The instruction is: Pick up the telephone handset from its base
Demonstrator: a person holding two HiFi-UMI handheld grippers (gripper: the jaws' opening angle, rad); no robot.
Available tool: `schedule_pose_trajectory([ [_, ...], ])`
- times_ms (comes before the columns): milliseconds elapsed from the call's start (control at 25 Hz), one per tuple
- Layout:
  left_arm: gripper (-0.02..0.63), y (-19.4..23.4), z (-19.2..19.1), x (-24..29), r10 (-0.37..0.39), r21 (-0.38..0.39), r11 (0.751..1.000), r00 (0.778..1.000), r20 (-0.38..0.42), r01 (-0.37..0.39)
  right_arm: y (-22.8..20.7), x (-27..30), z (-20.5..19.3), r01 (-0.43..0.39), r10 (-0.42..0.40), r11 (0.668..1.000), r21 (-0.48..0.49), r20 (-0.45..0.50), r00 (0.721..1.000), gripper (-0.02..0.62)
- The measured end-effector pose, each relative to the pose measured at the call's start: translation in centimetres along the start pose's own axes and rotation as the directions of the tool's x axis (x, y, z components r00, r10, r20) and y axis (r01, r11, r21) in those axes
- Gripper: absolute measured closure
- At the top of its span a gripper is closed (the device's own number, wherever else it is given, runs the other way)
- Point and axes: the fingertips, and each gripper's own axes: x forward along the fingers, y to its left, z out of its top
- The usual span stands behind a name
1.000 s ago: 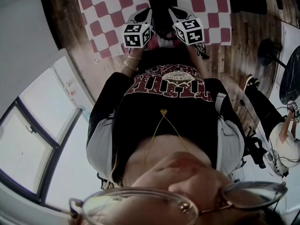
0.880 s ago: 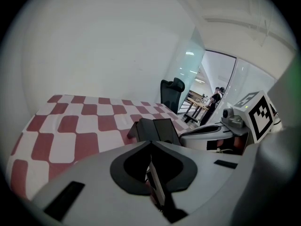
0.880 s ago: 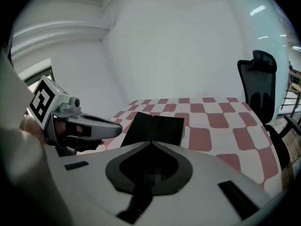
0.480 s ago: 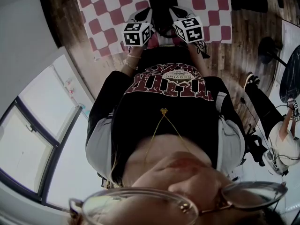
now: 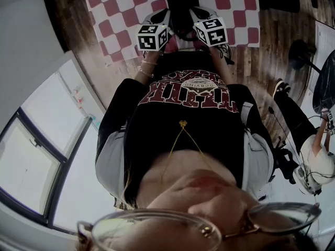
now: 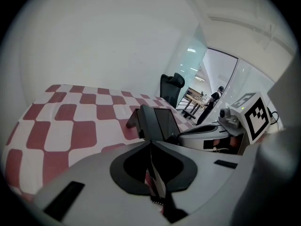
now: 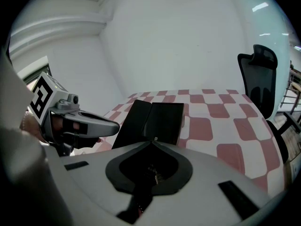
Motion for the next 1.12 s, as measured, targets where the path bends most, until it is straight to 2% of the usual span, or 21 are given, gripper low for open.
schedule_pose_trajectory([
  [240,0.595,0.3,-0.3,0.5,-0.032,-0.012,0.999,0.999,-0.011,0.032,-0.2,0.7,-0.5,-0.001,0.001,1.000,0.012,-0.011,1.000,0.575],
  [680,0.591,0.2,-0.3,0.0,-0.150,-0.051,0.988,0.989,-0.018,0.149,-0.4,0.2,-0.1,0.017,-0.017,1.000,0.022,-0.001,1.000,0.575],
  [840,0.553,0.5,-0.4,0.1,-0.176,-0.044,0.984,0.984,-0.034,0.175,-0.7,0.0,-0.2,0.026,-0.026,0.999,0.032,0.002,1.000,0.575],
  [1040,0.514,0.0,-1.0,0.8,-0.279,-0.118,0.955,0.960,-0.035,0.273,-1.1,-0.1,-0.2,0.035,-0.035,0.998,0.052,0.008,0.999,0.575],
  [1120,0.509,-0.1,-1.2,1.1,-0.296,-0.132,0.948,0.954,-0.042,0.288,-1.3,-0.2,-0.2,0.036,-0.036,0.997,0.062,0.013,0.999,0.577],
])
